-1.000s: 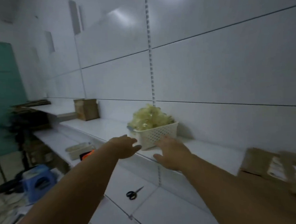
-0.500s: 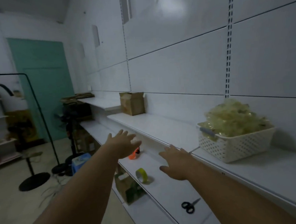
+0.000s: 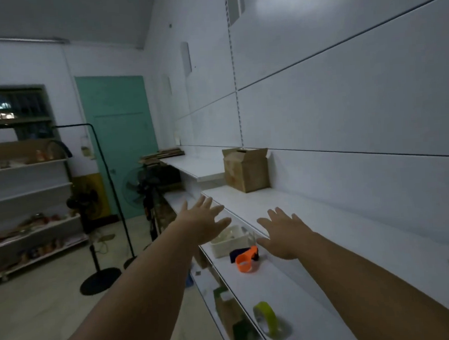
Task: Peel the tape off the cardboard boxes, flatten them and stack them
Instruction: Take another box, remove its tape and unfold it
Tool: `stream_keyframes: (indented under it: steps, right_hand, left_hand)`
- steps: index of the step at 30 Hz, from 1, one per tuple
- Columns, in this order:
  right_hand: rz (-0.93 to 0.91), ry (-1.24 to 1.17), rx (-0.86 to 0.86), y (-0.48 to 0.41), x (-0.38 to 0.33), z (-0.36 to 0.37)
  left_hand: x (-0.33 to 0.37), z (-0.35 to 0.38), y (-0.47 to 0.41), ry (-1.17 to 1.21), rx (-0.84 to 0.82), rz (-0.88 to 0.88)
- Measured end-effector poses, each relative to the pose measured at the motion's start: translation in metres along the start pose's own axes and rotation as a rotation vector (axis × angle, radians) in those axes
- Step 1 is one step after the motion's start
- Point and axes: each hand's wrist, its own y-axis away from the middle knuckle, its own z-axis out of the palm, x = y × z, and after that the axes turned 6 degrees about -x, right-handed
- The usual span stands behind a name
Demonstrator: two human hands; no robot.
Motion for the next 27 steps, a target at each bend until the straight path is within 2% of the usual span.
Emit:
stream_keyframes:
  steps: [4, 10, 14, 18, 24, 27]
  right_hand:
    - [0.037, 0.033, 0.025, -0.058, 0.004, -0.005]
    - [0.200, 0.048, -0.002, -0.152, -0.003, -0.007]
    - [0.234, 0.002, 0.072, -0.213, -0.017, -0.021]
    - [0.332, 0.045, -0.038, -0.256, -0.012, -0.013]
    - [0.479, -0.042, -0.041, -0.323, 0.017, -0.002]
    - [0.566, -0.109, 0.094, -0.361, 0.043, 0.005]
  left_hand:
    - [-0.035, 0.010, -0.057, 0.021, 0.024, 0.025]
    - [-0.097, 0.029, -0.154, 0.021, 0.061, 0.130]
    - [-0.142, 0.028, -0.210, 0.026, 0.091, 0.220]
    - [-0.169, 0.040, -0.267, 0.066, 0.076, 0.291]
    - [-0.191, 0.056, -0.359, 0.113, 0.084, 0.361]
    - [-0.197, 0.062, -0.398, 0.089, 0.054, 0.382]
